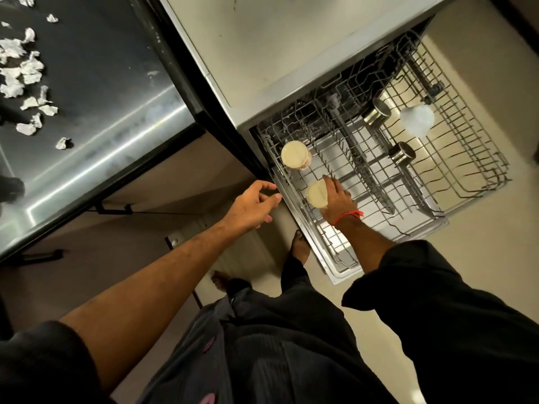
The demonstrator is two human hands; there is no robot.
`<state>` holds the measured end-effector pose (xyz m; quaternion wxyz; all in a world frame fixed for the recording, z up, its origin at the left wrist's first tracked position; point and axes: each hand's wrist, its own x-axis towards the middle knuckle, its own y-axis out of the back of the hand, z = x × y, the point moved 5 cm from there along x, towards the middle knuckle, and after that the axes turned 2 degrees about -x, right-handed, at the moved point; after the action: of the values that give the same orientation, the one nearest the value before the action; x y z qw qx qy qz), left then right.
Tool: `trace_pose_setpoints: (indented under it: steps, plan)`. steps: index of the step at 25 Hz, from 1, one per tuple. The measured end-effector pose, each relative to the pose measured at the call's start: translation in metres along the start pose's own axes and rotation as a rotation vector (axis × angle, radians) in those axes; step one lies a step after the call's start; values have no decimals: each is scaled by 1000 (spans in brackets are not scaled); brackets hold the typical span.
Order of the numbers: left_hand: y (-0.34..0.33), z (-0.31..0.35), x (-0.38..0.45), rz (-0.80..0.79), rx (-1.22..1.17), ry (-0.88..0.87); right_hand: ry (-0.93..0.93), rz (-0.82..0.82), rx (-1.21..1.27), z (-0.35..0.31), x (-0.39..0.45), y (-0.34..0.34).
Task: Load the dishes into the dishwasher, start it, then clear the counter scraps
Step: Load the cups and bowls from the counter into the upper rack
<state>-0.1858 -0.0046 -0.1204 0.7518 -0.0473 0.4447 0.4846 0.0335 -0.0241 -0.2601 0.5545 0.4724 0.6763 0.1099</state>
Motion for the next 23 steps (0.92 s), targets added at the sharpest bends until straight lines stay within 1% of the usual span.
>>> trace_pose_setpoints:
  steps: [1, 3, 6, 7, 9, 12, 15, 18, 23]
  plan:
    - [4, -3, -4, 11, -1, -18, -20, 37, 27, 1, -4, 4]
    - [16, -10, -13, 56, -9, -66, -10, 172, 107, -8, -15, 15]
    - [44, -29, -26, 162, -47, -112, 137, 405, 178, -43, -35, 33]
    - [54, -38, -31, 195, -57, -121, 197, 461, 207, -60, -42, 37]
    - [72, -54, -40, 253, -74, -139, 314, 506, 317, -95, -52, 40]
    - [110, -85, -59, 358, -119, -181, 511, 459, 412, -169, -68, 35]
    - [157, -126, -86, 486, -153, -196, 695, 384, 397, -255, -90, 18]
    - [202, -169, -115, 594, -258, -225, 819, 323, 378, -335, -109, -5]
    - [296, -258, -178, 886, -465, -233, 1001, 177, 367, -467, -140, -64]
